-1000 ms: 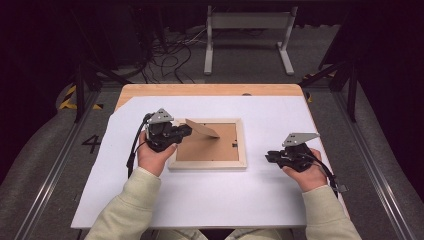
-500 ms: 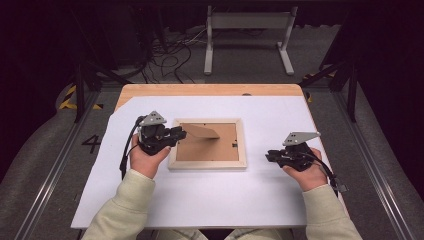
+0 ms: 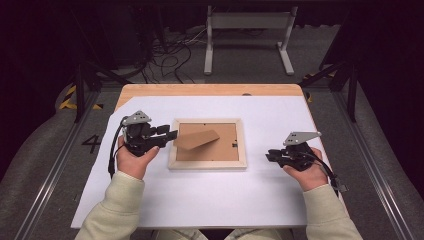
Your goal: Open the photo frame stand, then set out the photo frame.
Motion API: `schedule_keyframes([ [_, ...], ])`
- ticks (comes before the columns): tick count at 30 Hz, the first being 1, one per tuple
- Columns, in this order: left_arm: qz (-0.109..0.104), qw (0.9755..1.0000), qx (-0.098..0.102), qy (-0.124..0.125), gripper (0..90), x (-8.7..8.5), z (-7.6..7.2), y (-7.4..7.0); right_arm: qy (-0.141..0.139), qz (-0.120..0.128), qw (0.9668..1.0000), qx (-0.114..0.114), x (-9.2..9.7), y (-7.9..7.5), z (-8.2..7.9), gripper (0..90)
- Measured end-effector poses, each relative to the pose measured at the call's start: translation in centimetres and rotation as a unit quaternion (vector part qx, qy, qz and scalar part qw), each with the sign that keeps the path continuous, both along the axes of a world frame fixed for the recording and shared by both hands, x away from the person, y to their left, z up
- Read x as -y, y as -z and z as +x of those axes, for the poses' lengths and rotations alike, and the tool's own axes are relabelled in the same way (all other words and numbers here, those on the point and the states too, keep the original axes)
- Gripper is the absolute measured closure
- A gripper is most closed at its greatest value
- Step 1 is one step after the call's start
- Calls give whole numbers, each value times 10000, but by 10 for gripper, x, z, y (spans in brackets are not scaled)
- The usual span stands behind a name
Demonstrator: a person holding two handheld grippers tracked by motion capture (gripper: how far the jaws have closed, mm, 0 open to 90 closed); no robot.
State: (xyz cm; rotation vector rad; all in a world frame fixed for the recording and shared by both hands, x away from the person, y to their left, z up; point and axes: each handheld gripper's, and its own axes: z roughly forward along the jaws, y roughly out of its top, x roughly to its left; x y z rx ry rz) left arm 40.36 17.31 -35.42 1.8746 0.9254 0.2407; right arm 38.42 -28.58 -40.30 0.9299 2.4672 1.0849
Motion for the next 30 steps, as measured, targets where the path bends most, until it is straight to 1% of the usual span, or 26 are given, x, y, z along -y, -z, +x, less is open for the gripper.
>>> schedule_keyframes([
  [4,-45,10000,-70,27,535,2,-1,-2,0,-3,10000,4,0,0,0,764],
  [6,-30,9997,-234,16,520,2,-1,-3,-19,-12,10000,1,-1,0,1,762],
  [8,-131,9986,-504,-29,495,2,-1,-3,-22,-14,10000,2,-1,0,1,761],
  [9,-121,9981,-601,-51,489,2,-1,-3,-21,-8,10000,4,-1,0,1,760],
  [11,-73,9971,-756,-75,482,1,-1,-2,-20,4,10000,4,-1,0,1,758],
  [12,-13,9964,-848,-78,475,1,1,-1,-21,3,10000,1,-2,-1,1,757],
  [13,61,9960,-893,-57,464,0,1,-1,-28,-8,10000,4,-2,0,1,756],
  [14,33,9946,-1036,-99,459,1,1,0,-29,-12,10000,8,-2,0,1,755],
  [15,96,9939,-1095,-94,452,1,2,1,-30,-10,10000,11,-2,0,1,754],
  [17,142,9924,-1221,-97,437,2,3,3,-36,-8,10000,19,-2,-1,1,752],
  [18,197,9916,-1280,-72,431,2,4,5,-39,-6,10000,24,-2,-1,1,750],
  [19,197,9916,-1280,-72,416,2,4,5,-41,2,10000,23,-2,-1,1,748],
  [20,233,9912,-1299,-8,401,2,4,6,-34,-2,10000,24,-3,-1,2,746],
  [21,255,9910,-1311,5,401,3,4,7,-34,-2,10000,24,-3,-1,2,746],
  [22,331,9907,-1320,23,392,4,5,8,-35,-3,10000,19,-3,-1,2,743],
  [23,312,9901,-1367,12,383,4,5,9,-39,5,10000,22,-3,-1,2,741],
  [25,402,9889,-1430,24,354,4,7,12,-43,15,10000,15,-3,-2,2,739],
  [27,371,9877,-1516,3,336,3,9,16,-59,6,10000,19,-5,-1,3,738],
  [29,268,9871,-1576,-16,319,1,11,20,-82,-21,10000,16,-6,-1,4,739],
  [30,238,9864,-1625,-16,311,0,13,22,-101,-30,9999,14,-7,-1,4,739],
])
